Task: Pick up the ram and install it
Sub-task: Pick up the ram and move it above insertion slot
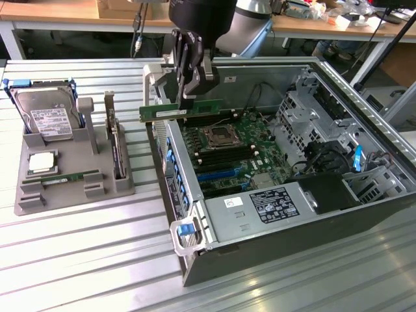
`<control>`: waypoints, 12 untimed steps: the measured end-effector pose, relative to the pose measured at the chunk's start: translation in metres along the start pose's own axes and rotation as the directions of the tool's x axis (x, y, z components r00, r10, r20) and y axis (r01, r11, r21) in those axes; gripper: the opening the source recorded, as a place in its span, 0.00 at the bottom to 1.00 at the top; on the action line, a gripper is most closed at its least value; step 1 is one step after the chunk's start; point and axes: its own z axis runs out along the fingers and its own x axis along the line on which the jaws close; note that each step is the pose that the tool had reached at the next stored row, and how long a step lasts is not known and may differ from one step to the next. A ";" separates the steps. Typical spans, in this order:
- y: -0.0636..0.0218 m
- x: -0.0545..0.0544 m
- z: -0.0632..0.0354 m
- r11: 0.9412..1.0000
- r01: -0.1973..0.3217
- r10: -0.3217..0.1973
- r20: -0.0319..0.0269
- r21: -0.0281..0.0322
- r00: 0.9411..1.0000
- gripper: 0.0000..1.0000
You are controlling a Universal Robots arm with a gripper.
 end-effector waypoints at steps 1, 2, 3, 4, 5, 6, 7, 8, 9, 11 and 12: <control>-0.0009 0.000 0.0000 1.000 0.000 0.000 0.000 0.000 1.000 0.12; -0.0020 0.000 -0.0001 1.000 0.000 0.000 0.000 0.000 1.000 0.12; -0.0032 0.000 -0.0001 1.000 0.000 0.000 0.000 0.000 1.000 0.12; -0.0039 0.000 -0.0002 1.000 0.000 0.000 0.000 0.000 1.000 0.12; -0.0044 0.000 -0.0002 1.000 0.000 0.000 0.000 0.000 1.000 0.12; -0.0052 0.000 -0.0002 1.000 0.000 0.000 0.000 0.000 1.000 0.12; -0.0060 0.000 -0.0003 1.000 0.000 0.000 0.000 0.000 1.000 0.12; -0.0073 0.000 -0.0003 1.000 0.000 0.000 0.000 0.000 1.000 0.12; -0.0082 0.000 -0.0004 1.000 0.000 0.000 -0.001 0.000 1.000 0.12; -0.0093 0.000 -0.0004 1.000 0.000 0.000 -0.001 0.000 1.000 0.12; -0.0098 0.000 -0.0004 1.000 0.000 0.000 -0.001 0.000 1.000 0.12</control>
